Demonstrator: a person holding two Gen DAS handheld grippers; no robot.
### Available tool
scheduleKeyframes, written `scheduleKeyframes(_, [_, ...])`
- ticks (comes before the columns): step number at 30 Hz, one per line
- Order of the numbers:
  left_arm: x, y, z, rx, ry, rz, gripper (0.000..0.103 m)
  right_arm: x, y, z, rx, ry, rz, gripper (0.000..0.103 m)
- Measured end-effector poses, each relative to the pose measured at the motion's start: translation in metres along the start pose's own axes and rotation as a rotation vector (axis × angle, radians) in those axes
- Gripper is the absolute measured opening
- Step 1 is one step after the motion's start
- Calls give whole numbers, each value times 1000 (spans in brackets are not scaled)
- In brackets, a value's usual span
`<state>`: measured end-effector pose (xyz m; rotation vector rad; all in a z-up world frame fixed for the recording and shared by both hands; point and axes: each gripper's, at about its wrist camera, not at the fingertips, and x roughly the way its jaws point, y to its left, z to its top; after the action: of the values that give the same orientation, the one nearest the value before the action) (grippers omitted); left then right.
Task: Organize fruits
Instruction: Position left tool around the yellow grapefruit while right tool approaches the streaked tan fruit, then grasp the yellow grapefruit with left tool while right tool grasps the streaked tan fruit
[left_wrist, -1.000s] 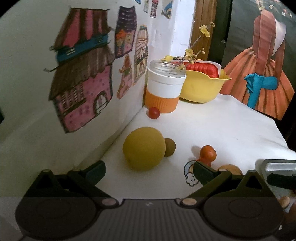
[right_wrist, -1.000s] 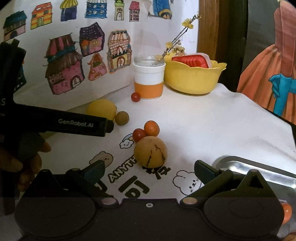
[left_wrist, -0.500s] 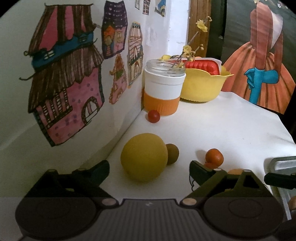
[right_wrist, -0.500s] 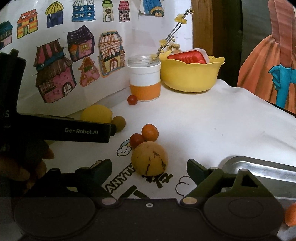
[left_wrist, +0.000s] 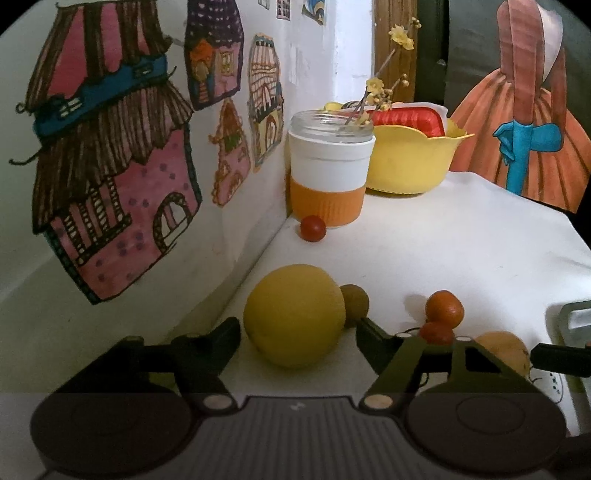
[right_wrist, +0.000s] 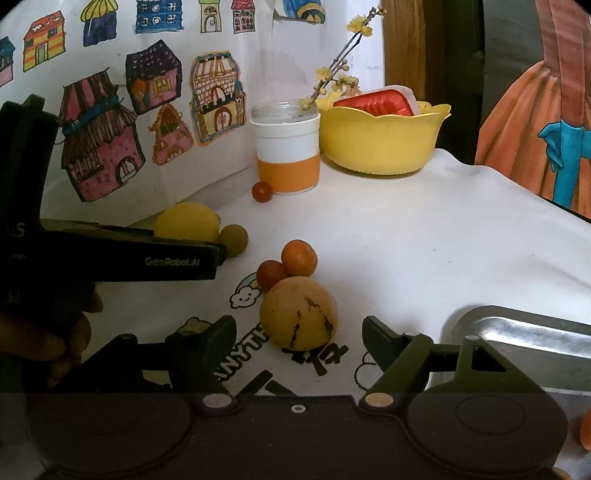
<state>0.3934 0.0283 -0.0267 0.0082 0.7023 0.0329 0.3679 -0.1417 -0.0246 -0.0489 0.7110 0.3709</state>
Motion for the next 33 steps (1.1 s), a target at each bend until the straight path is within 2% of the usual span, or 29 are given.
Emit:
scheduleKeyframes(17, [9,2,2,-17,10,9,70,9,3,2,-10,15,-2,68])
scheduleKeyframes(23, [9,2,4,-17,8,-3,62,11,3,3,-10,18,-3,63])
scheduleKeyframes(33, [5,2,2,-18,11,-2,62,14,4,5,-11,18,-7,60])
